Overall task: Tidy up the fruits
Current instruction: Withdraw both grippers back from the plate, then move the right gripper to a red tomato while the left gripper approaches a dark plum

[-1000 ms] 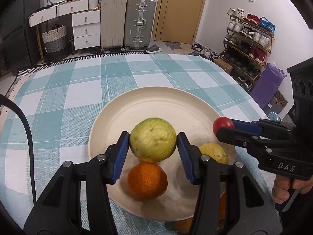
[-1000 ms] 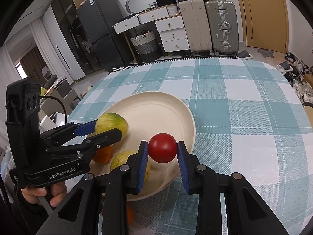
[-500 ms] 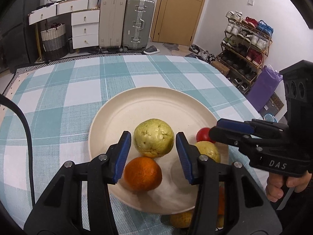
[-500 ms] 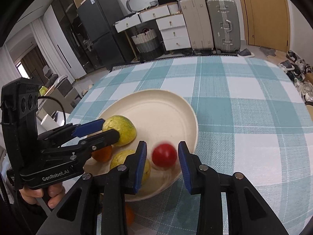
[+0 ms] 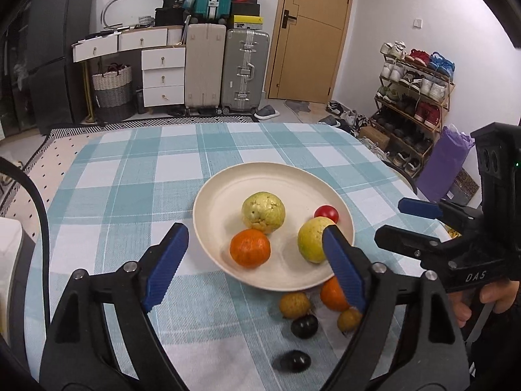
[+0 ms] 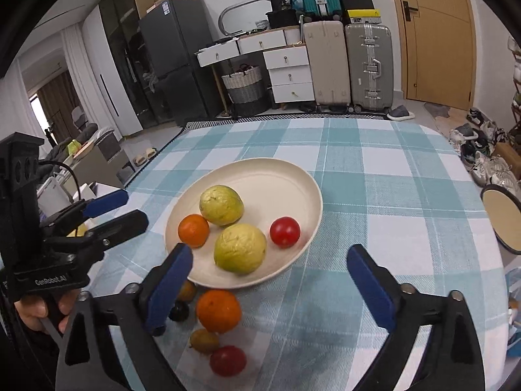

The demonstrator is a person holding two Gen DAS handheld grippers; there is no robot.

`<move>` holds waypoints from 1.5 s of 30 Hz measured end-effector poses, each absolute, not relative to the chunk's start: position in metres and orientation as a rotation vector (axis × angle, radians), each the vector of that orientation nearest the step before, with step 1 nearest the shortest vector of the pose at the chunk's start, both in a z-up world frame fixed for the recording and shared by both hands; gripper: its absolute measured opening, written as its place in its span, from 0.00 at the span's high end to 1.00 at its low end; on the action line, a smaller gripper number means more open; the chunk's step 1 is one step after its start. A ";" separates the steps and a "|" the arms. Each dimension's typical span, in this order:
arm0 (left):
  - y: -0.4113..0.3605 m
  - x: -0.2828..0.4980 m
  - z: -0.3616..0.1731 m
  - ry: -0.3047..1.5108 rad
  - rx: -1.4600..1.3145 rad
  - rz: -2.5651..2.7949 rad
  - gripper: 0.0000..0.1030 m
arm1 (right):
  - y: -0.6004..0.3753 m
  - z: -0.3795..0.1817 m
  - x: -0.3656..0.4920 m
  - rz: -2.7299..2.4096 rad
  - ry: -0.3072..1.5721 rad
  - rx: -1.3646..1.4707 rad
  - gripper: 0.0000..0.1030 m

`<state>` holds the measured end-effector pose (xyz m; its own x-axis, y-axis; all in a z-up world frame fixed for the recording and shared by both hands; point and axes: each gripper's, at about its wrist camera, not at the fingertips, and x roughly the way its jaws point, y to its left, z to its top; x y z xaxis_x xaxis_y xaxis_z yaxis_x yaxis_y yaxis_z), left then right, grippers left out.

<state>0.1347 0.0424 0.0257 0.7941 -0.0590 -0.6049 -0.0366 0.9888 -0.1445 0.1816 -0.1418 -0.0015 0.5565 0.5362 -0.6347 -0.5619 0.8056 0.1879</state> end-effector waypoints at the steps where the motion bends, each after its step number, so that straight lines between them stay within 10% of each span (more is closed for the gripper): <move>1: 0.042 0.130 0.028 0.654 -0.153 -0.012 0.17 | -0.143 0.000 0.177 0.641 0.729 -0.039 0.00; 6: 0.040 0.107 0.034 0.638 -0.131 -0.005 0.01 | -0.147 0.002 0.160 0.622 0.719 -0.051 0.00; 45: 0.028 0.050 -0.015 0.721 -0.164 0.033 0.01 | -0.146 -0.037 0.113 0.772 0.839 -0.148 0.02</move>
<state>0.0503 0.0276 -0.0152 0.7512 -0.0260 -0.6596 -0.0870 0.9866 -0.1380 0.1131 -0.1459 -0.0367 0.4186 0.5573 -0.7170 -0.6682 0.7237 0.1724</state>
